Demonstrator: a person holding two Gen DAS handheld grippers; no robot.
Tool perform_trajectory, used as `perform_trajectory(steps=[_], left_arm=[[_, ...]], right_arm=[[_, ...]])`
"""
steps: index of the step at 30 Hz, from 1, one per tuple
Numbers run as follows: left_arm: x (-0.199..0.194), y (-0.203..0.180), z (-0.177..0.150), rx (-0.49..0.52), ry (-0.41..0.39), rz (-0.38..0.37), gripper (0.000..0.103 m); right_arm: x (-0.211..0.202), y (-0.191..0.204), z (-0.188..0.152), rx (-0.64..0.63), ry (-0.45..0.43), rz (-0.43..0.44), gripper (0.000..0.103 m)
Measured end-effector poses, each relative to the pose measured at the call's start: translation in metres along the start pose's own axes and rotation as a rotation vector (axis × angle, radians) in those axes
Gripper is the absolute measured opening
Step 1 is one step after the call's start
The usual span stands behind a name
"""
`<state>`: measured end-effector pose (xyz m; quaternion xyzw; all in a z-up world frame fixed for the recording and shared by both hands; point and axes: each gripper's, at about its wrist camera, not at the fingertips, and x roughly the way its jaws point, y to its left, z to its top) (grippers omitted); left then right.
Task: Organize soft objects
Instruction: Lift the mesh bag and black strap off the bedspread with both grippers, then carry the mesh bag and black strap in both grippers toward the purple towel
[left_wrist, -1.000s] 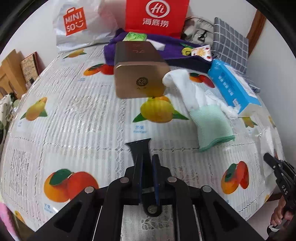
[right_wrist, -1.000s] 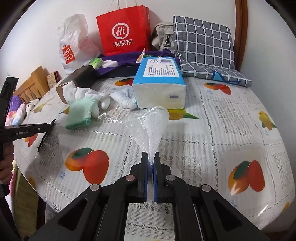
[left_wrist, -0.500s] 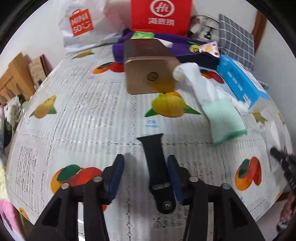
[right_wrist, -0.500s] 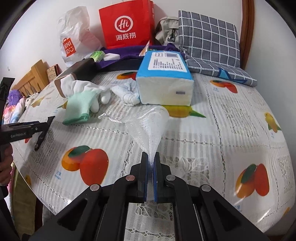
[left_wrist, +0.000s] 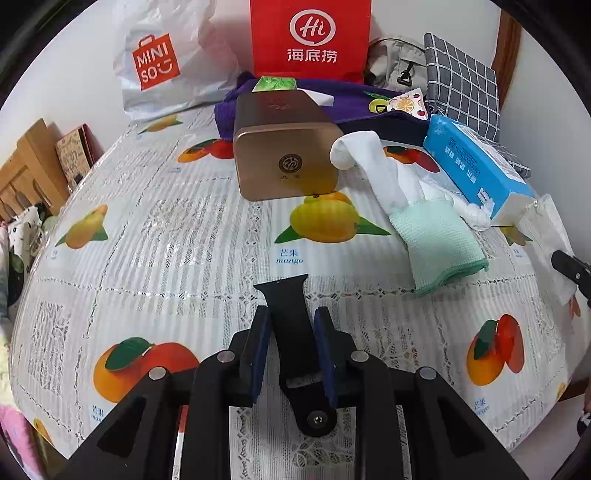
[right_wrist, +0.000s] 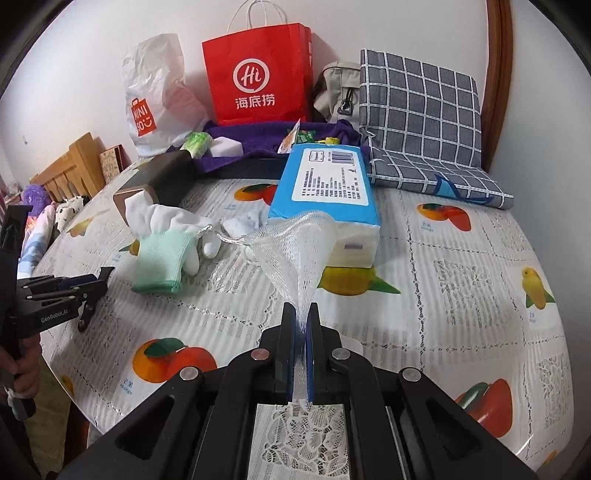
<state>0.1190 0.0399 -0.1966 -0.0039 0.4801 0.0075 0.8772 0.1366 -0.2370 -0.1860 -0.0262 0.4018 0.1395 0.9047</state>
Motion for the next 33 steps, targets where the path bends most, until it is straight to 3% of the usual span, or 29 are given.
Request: perform_trajectory(steps=[8, 14, 33], left_arm=[[-0.002, 0.007, 0.005, -0.019, 0.014, -0.054, 0.020], [-0.016, 0.009, 0.014, -0.024, -0.023, -0.068, 0.020], [-0.058, 0.017, 0.095, -0.033, -0.152, -0.062, 0.020]], right_arm=[[-0.003, 0.003, 0.005, -0.013, -0.016, 0.010, 0.005], [-0.012, 0.001, 0.015, -0.017, -0.046, -0.003, 0.005], [-0.020, -0.004, 0.076, -0.026, -0.122, -0.012, 0.005]])
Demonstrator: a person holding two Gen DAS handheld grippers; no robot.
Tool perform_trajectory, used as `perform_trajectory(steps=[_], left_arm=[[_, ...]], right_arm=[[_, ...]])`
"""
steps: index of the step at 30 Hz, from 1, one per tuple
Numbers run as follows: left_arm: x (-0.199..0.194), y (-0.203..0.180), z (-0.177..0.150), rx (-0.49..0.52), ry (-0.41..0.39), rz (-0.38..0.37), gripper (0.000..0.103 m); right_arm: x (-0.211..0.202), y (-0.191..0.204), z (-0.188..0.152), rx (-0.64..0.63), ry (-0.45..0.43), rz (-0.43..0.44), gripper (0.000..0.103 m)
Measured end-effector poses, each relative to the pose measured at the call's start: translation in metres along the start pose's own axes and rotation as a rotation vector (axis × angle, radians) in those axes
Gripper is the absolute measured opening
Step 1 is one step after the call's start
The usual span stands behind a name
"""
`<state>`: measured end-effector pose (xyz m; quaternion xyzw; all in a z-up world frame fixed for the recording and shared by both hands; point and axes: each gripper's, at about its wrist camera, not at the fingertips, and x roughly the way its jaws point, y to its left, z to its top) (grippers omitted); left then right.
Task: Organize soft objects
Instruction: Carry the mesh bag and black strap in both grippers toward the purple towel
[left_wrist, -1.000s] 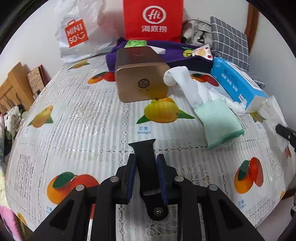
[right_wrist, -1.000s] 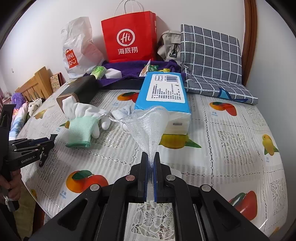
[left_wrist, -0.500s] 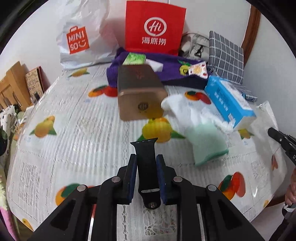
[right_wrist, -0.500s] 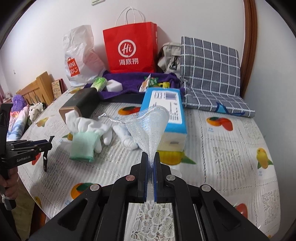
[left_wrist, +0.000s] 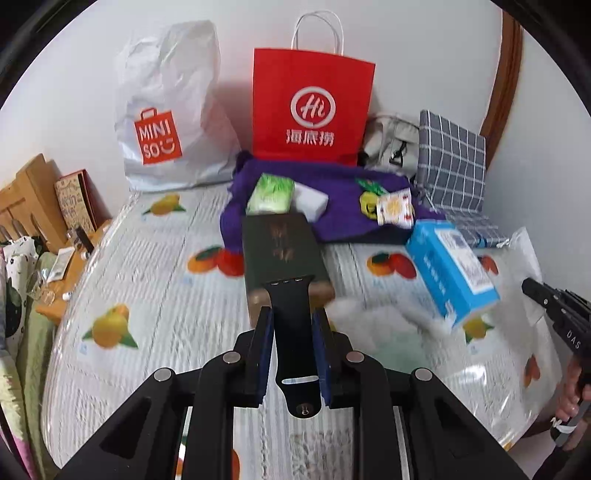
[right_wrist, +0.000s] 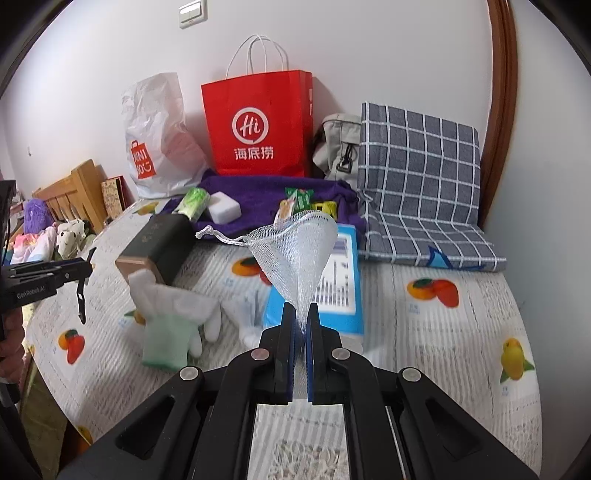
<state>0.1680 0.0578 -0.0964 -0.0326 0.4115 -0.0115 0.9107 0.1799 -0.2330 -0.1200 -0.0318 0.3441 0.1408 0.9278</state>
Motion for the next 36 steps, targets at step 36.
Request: perform_trajectory(steps=[36], left_arm=[[0.073, 0.005, 0.174, -0.047, -0.080, -0.034, 0.020]], right_arm=[[0.095, 0.000, 0.168, 0.016, -0.048, 0.070, 0.005]])
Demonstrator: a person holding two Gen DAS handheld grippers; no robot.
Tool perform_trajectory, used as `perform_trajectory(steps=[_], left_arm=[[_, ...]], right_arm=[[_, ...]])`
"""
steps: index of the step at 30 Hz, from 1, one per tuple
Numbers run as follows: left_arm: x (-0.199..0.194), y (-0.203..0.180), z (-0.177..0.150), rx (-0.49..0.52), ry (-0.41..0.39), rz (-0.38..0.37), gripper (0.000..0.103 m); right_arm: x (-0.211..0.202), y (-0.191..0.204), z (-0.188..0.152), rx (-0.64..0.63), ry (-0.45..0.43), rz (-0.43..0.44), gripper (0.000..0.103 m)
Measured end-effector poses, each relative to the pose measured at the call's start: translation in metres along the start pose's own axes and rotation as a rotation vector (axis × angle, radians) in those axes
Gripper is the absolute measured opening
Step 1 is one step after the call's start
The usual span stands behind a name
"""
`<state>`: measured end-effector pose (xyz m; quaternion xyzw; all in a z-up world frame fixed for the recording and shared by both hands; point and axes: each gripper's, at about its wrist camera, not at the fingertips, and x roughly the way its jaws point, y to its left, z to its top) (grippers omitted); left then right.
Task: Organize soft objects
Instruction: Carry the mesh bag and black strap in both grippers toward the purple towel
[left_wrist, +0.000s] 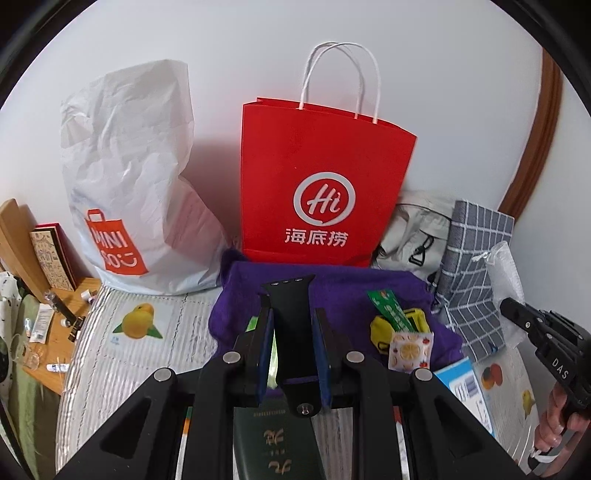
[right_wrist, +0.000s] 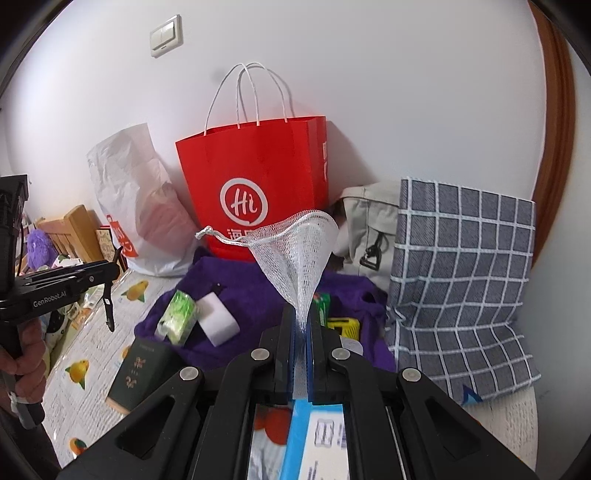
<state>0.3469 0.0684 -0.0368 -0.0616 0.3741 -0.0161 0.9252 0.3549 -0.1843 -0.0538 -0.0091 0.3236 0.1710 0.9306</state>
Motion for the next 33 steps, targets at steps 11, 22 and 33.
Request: perform_trajectory(steps=[11, 22, 33], left_arm=[[0.049, 0.006, 0.020, -0.038, 0.050, -0.040, 0.020], [0.099, 0.005, 0.015, -0.021, 0.176, -0.074, 0.020], [0.122, 0.001, 0.006, -0.008, 0.241, -0.077, 0.020]], right_arm=[[0.043, 0.003, 0.024, -0.029, 0.014, 0.004, 0.005], [0.106, -0.014, 0.007, -0.002, 0.164, 0.010, 0.005], [0.152, -0.032, -0.015, 0.030, 0.328, -0.016, 0.006]])
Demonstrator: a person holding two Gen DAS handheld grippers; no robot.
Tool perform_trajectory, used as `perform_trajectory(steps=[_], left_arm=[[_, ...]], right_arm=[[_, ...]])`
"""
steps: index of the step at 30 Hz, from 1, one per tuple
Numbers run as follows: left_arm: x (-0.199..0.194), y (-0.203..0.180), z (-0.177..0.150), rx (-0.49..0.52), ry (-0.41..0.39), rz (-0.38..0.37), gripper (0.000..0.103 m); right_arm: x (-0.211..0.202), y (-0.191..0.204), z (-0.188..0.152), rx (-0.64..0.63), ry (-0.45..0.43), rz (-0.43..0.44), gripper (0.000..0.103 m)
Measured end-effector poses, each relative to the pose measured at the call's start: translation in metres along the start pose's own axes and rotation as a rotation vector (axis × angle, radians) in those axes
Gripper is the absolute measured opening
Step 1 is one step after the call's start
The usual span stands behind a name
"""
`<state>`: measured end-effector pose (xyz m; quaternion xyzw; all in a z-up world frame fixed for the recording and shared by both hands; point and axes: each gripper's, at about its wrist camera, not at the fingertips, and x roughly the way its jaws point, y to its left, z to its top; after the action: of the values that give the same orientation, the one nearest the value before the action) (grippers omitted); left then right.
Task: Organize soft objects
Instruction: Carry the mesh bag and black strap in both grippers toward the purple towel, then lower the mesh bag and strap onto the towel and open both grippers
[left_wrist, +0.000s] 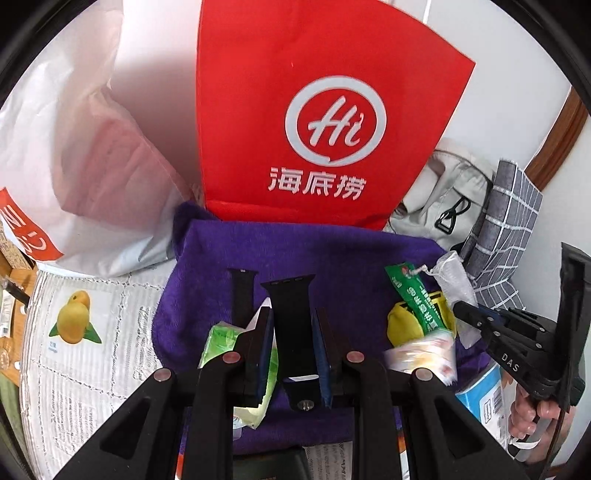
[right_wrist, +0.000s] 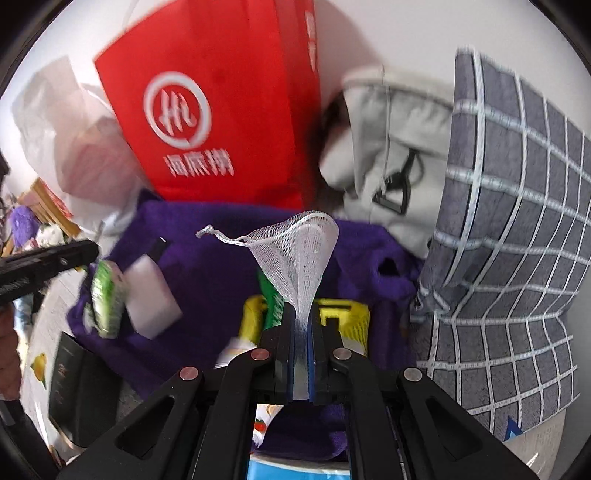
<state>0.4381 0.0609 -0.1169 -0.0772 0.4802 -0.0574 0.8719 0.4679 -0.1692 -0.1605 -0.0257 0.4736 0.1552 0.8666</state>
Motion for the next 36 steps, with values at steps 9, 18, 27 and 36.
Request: perform_trajectory(steps=[9, 18, 27, 36], left_arm=[[0.012, -0.002, -0.004, -0.009, 0.045, -0.014, 0.021], [0.014, -0.002, -0.004, -0.009, 0.048, 0.008, 0.021], [0.003, -0.005, -0.001, 0.005, 0.038, 0.006, 0.032], [-0.020, -0.015, 0.001, 0.031, -0.005, -0.027, 0.042]], right_arm=[[0.003, 0.006, -0.003, -0.028, 0.021, 0.008, 0.007], [0.010, 0.016, -0.003, -0.054, 0.040, 0.011, 0.025], [-0.021, 0.021, -0.003, -0.079, -0.054, 0.005, 0.064], [-0.064, 0.035, -0.026, -0.095, -0.187, -0.006, 0.065]])
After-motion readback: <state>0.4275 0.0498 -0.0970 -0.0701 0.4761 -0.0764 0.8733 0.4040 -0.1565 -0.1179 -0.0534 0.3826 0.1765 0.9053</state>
